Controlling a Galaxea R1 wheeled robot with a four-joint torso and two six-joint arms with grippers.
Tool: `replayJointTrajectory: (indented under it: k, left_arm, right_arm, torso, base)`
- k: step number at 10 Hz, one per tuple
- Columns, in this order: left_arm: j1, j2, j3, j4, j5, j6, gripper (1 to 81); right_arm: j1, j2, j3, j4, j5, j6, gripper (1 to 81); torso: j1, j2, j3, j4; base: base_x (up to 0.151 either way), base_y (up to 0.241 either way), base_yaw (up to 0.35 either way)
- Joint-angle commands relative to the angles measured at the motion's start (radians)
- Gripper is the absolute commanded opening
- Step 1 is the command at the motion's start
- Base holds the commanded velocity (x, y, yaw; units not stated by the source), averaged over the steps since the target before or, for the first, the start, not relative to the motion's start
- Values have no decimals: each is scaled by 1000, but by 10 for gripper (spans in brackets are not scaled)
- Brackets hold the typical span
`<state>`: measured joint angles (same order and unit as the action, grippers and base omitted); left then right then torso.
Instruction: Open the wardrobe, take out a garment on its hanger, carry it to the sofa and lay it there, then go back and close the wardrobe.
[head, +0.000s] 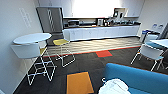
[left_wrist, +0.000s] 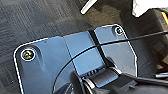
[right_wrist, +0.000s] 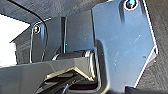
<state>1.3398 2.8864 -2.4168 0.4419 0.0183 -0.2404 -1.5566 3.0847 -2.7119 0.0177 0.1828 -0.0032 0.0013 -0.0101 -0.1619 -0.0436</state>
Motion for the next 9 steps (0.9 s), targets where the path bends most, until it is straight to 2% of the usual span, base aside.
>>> replayJointTrajectory:
  k: [1,9]
  left_arm:
    - [-49,-4,10,9,42,1,811]
    - [-49,-1,10,9,42,1,811]
  right_arm:
    - [26,11,5,-2,-59,-3,811]
    - [26,11,2,-2,-58,-3,811]
  torso:
    - [0,0,0,0]
    - [0,0,0,0]
  base:
    - [0,0,287]
    - [0,0,243]
